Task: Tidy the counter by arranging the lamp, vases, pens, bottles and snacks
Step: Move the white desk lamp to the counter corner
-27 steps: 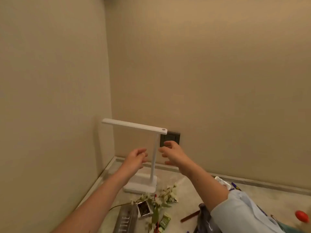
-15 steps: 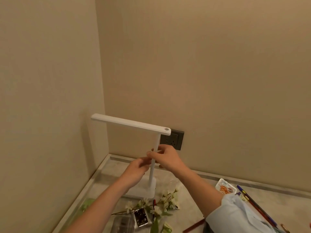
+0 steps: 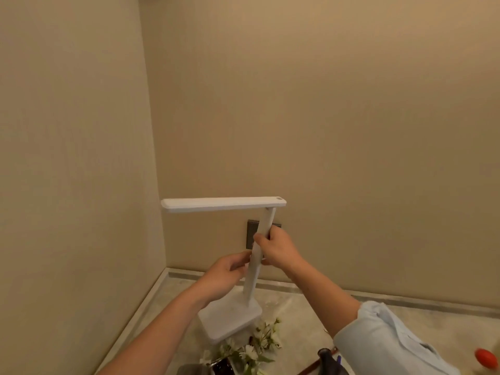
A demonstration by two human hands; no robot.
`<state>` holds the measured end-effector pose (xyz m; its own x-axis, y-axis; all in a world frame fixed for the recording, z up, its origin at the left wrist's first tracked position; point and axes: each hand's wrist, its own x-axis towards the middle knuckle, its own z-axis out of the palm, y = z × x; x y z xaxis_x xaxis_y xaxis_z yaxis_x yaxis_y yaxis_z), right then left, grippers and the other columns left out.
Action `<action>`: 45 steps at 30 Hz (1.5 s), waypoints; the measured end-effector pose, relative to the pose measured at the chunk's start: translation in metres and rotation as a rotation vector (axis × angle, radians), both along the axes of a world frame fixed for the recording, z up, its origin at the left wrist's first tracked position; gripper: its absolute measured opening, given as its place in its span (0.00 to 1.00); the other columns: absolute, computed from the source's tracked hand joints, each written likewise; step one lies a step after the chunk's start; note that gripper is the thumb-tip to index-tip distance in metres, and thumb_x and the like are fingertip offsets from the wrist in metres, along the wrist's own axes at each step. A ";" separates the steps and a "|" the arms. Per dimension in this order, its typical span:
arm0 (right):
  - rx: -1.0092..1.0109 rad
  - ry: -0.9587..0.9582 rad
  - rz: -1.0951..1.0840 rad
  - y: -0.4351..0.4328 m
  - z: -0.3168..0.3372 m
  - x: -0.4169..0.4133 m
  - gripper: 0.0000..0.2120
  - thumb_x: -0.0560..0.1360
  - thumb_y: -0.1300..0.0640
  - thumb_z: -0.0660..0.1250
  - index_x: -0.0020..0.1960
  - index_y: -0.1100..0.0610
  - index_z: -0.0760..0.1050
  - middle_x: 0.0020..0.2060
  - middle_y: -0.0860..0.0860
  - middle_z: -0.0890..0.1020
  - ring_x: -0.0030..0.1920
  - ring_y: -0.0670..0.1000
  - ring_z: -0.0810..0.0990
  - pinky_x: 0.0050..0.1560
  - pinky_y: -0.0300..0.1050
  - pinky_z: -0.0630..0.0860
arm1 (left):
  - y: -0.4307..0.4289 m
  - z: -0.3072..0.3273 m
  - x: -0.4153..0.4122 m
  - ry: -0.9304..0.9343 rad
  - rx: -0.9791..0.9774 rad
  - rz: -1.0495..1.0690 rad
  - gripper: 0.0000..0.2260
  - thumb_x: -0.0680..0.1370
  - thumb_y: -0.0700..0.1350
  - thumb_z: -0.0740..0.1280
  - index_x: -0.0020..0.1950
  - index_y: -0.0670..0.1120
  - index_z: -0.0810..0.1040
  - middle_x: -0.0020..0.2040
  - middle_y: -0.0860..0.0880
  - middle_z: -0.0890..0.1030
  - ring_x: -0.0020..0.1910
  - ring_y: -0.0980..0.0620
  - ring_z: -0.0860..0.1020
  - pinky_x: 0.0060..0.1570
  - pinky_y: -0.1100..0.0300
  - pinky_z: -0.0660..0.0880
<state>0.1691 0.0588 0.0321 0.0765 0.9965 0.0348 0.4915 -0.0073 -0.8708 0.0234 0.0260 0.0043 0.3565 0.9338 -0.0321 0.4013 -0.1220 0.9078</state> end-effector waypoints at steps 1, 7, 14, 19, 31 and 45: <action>0.006 0.038 -0.015 -0.002 0.007 0.005 0.08 0.78 0.55 0.62 0.49 0.60 0.73 0.48 0.59 0.81 0.49 0.59 0.82 0.50 0.61 0.81 | -0.002 0.006 0.004 -0.005 0.014 -0.015 0.18 0.82 0.39 0.57 0.65 0.60 0.68 0.57 0.66 0.73 0.57 0.67 0.70 0.51 0.77 0.67; 0.069 0.243 -0.096 -0.029 0.056 0.051 0.08 0.80 0.56 0.61 0.57 0.59 0.69 0.53 0.59 0.81 0.50 0.57 0.82 0.36 0.46 0.80 | -0.014 0.034 0.033 0.023 0.084 -0.094 0.14 0.82 0.41 0.58 0.63 0.58 0.73 0.54 0.64 0.78 0.53 0.69 0.75 0.48 0.76 0.71; 0.127 0.309 -0.162 -0.074 0.088 0.114 0.12 0.81 0.54 0.60 0.59 0.61 0.70 0.47 0.57 0.83 0.42 0.51 0.83 0.38 0.46 0.81 | -0.028 0.048 0.100 0.104 0.087 -0.189 0.16 0.81 0.44 0.62 0.69 0.50 0.73 0.58 0.52 0.80 0.56 0.53 0.78 0.56 0.55 0.77; 0.137 0.305 -0.200 -0.112 0.092 0.158 0.10 0.82 0.53 0.60 0.56 0.59 0.71 0.46 0.56 0.83 0.39 0.47 0.82 0.35 0.41 0.79 | -0.048 0.048 0.159 0.076 0.075 -0.249 0.13 0.80 0.44 0.64 0.65 0.47 0.73 0.52 0.51 0.79 0.52 0.51 0.79 0.49 0.60 0.79; 0.159 0.235 -0.394 -0.147 0.121 0.293 0.13 0.82 0.52 0.58 0.62 0.59 0.70 0.56 0.59 0.77 0.57 0.57 0.78 0.52 0.54 0.80 | -0.069 0.060 0.306 0.008 0.298 -0.230 0.04 0.77 0.44 0.68 0.48 0.54 0.78 0.43 0.52 0.81 0.40 0.52 0.80 0.44 0.52 0.81; 0.318 0.065 -0.425 -0.144 0.149 0.467 0.06 0.76 0.53 0.68 0.50 0.52 0.72 0.50 0.55 0.82 0.52 0.54 0.82 0.56 0.58 0.79 | -0.057 0.073 0.505 -0.106 0.370 -0.135 0.05 0.76 0.49 0.69 0.50 0.59 0.79 0.40 0.60 0.82 0.37 0.56 0.81 0.43 0.50 0.80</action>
